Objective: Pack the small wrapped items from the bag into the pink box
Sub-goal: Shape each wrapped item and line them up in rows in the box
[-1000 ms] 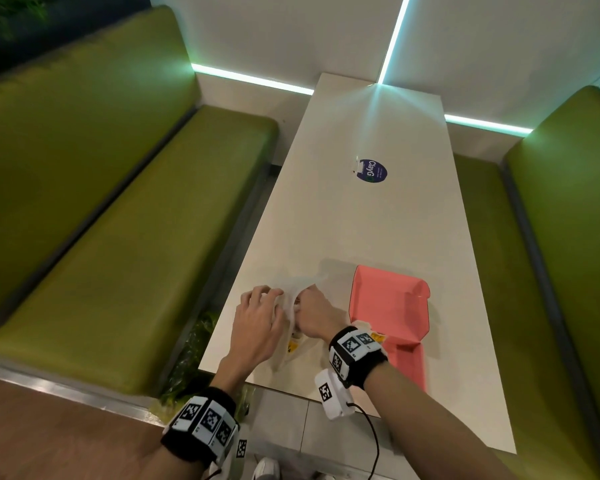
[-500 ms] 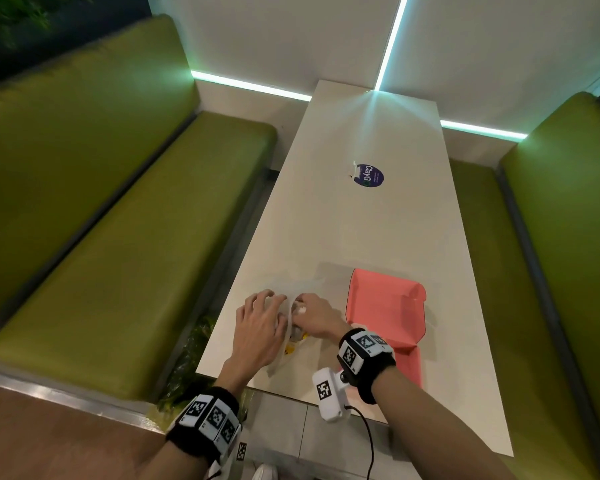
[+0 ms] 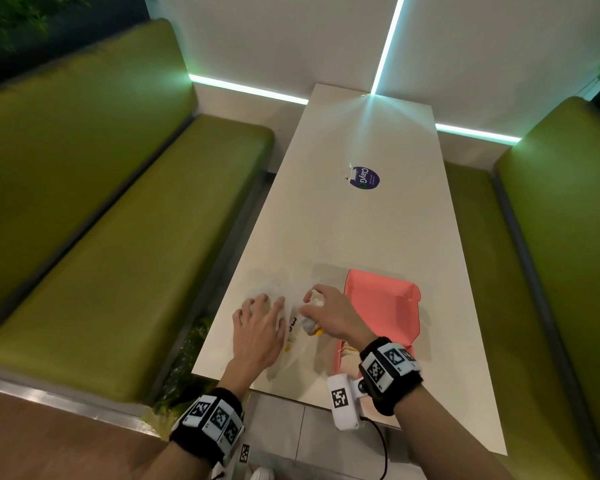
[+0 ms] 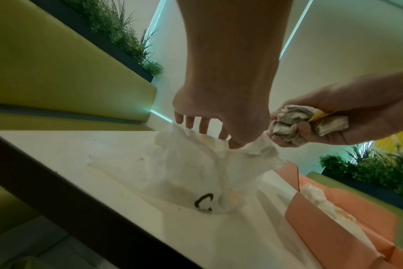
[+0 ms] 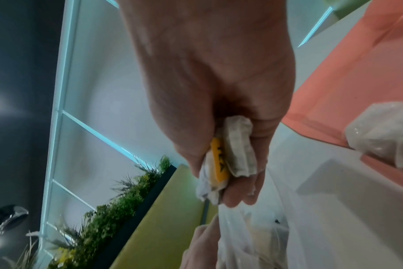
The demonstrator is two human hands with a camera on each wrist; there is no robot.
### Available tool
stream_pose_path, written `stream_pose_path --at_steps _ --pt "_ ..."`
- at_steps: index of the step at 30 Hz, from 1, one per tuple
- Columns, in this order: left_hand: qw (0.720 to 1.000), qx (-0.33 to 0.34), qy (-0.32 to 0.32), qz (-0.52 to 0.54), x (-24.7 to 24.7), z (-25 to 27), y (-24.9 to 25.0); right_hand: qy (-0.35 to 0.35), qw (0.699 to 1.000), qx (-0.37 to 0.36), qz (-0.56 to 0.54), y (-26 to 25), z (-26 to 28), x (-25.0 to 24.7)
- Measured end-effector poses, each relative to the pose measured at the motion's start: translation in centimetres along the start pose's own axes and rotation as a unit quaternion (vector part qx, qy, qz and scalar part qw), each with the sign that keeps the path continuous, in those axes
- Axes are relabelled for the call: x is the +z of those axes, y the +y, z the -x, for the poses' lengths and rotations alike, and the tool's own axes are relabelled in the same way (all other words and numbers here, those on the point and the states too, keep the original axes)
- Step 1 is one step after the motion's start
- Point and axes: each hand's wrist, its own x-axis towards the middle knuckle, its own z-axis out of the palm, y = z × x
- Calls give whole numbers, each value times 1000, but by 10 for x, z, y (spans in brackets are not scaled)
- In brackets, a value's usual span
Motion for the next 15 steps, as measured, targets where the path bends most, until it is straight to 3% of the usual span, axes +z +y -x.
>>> stream_pose_path --at_steps 7,15 --pt "999 -4 -23 -42 -1 -3 -4 23 997 -15 -67 -4 17 -28" --pt "1000 -6 -19 -23 2 -2 -3 -30 997 -69 18 -29 27 -60"
